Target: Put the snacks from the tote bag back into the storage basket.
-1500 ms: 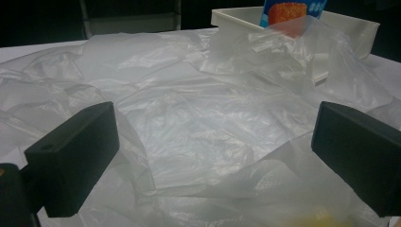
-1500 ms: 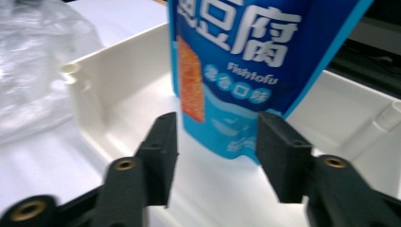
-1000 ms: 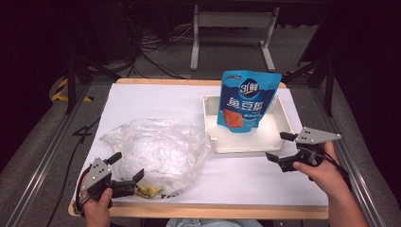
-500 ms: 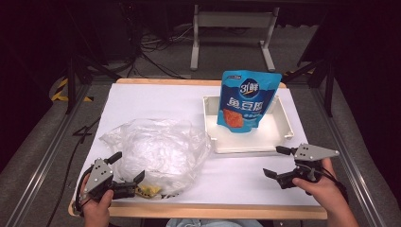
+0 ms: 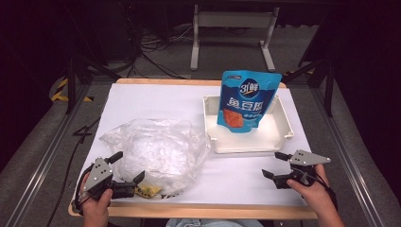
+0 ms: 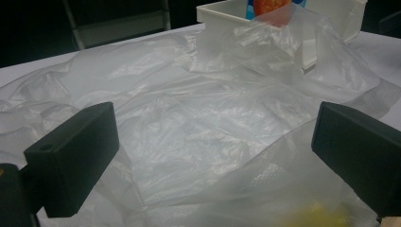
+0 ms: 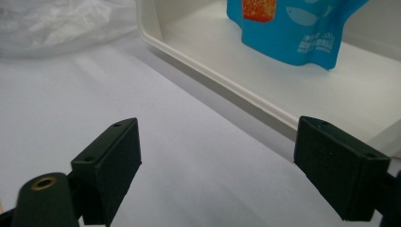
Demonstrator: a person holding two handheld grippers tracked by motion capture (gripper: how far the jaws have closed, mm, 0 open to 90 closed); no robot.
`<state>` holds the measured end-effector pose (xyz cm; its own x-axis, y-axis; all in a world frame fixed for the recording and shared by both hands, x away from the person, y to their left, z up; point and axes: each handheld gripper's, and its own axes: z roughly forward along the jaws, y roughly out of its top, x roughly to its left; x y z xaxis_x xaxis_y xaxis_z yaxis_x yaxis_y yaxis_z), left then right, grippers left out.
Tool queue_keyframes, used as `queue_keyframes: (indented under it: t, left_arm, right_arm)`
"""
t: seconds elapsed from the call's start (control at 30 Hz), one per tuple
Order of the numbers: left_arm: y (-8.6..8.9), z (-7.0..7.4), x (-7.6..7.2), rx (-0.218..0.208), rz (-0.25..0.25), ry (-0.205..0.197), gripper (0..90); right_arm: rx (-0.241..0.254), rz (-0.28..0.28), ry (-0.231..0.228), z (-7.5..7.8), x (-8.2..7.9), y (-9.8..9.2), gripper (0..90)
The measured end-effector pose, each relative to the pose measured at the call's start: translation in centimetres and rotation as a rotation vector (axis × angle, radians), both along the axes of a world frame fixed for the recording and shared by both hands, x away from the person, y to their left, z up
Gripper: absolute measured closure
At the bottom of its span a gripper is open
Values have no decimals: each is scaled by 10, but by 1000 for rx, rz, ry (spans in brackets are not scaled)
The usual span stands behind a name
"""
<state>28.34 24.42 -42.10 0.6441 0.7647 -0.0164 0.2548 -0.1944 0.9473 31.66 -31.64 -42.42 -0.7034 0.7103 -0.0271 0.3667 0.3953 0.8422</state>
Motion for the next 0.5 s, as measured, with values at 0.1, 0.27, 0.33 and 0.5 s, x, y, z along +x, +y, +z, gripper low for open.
queue_keyframes:
  t: [0.1, 0.27, 0.33, 0.5]
  left_arm:
    - [0, 0, 1, 0, -2, 1, 24]
    - [0, -1, 1, 1, -3, 4, 24]
    - [0, -1, 1, 2, -3, 5, 24]
    - [0, -1, 1, 4, -5, 1, 24]
  right_arm:
    - [1, -13, 7, -2, 1, -1, 164]
    - [7, -29, 6, -1, 0, 1, 165]
    - [5, -27, 5, -1, 0, 1, 173]
    - [13, -34, 12, -1, 2, -1, 177]
